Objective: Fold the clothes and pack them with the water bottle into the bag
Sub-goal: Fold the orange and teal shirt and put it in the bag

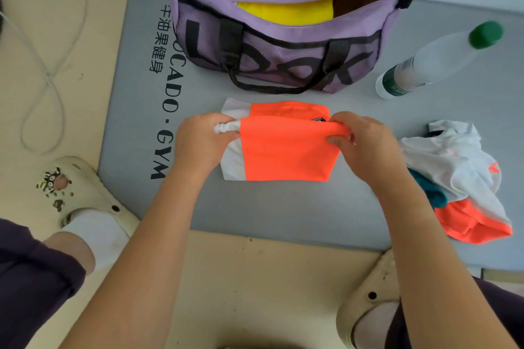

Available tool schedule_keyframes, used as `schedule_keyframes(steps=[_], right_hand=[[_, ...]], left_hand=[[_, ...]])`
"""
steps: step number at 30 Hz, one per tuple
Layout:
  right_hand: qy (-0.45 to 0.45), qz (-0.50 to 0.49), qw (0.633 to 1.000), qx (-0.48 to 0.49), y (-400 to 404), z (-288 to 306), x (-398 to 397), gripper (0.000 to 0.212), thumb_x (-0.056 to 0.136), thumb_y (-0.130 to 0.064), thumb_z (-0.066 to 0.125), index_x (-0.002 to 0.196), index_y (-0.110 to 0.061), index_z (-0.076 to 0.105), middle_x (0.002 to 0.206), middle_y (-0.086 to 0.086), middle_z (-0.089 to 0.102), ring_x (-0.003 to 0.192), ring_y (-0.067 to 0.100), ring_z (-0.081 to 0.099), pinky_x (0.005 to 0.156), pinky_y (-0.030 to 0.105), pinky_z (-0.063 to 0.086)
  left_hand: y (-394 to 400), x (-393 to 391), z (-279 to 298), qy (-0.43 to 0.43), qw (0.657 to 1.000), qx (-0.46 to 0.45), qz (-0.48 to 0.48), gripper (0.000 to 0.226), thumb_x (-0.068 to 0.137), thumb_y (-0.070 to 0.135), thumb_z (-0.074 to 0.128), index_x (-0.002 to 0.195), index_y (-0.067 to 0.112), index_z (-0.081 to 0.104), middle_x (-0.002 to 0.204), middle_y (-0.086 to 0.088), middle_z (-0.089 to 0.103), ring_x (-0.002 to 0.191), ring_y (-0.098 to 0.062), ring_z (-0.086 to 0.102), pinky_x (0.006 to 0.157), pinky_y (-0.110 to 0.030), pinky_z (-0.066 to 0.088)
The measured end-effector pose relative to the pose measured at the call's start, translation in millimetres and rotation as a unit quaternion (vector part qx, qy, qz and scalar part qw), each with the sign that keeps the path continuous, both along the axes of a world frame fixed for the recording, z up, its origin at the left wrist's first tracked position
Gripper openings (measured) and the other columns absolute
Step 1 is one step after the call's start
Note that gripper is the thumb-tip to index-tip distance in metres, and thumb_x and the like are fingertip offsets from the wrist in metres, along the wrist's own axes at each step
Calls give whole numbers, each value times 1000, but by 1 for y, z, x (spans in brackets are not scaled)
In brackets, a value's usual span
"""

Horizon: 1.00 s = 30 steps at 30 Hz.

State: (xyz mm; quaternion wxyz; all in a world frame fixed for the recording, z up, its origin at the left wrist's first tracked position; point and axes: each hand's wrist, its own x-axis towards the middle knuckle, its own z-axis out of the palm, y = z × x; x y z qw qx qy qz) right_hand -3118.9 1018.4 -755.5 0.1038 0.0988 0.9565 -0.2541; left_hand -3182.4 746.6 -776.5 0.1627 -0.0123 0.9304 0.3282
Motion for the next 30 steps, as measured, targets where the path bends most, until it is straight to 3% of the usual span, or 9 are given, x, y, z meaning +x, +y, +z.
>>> schedule_keyframes(steps=[3,6,9,12,16,18,23,28,30], right_hand=[[32,17,998,-58,2,4,1,30,80,-4,73,110,-9,67,103,10,50,92,23,49,83,30,40],[-41,-23,972,-232,14,11,2,23,84,-2,69,104,-9,61,108,1,58,102,15,54,93,33,44],[-98,-54,898,-426,24,19,5,16,87,-15,66,98,-10,55,84,-4,58,81,11,53,75,23,47],[-133,-72,865,-479,30,16,6,16,86,-32,62,95,-20,58,78,-5,60,74,10,56,68,21,52],[-168,-122,869,-450,32,-11,-2,10,91,-39,61,92,-28,60,74,-5,62,67,9,58,60,25,53],[-145,-182,885,-404,26,-35,-7,8,95,-34,61,98,-27,59,79,-4,66,71,11,61,61,26,54],[-142,-295,919,-218,16,-85,-3,46,87,-37,70,122,-13,51,104,13,63,81,27,63,80,42,54],[-105,-327,931,-125,-3,-98,30,42,82,-46,73,97,-12,54,89,1,60,78,22,57,68,27,37],[-92,-336,932,-97,-12,-98,44,41,81,-49,72,85,-13,53,76,-2,56,72,20,52,64,28,33]], left_hand=[[-5,-1,1,42,996,-60,-41,19,76,25,81,69,10,71,82,-5,59,82,-21,52,59,-25,30],[-15,-5,15,2,998,50,-46,15,72,21,85,74,19,71,121,8,54,118,-10,44,84,-13,34],[-23,-13,33,-151,963,213,-58,22,66,30,84,79,21,69,105,12,67,96,-7,61,84,-25,46],[-25,-21,32,-225,925,304,-26,38,63,40,77,87,12,66,87,-2,65,81,-15,60,71,-29,44],[-18,-25,-1,-240,927,282,59,26,78,30,79,95,13,69,95,-4,73,84,-16,68,80,-33,53],[-12,-25,-26,-211,931,265,135,15,86,25,73,89,12,67,84,-2,72,73,-13,67,74,-30,54],[-4,-19,-72,-208,941,157,214,18,88,33,68,95,17,65,93,0,71,88,-20,69,87,-37,55],[0,20,-86,-179,964,69,183,26,76,43,79,80,24,61,78,13,63,71,-2,58,61,-15,41],[1,39,-91,-165,965,59,193,28,76,41,79,73,22,59,70,12,60,64,-3,55,56,-17,39]])
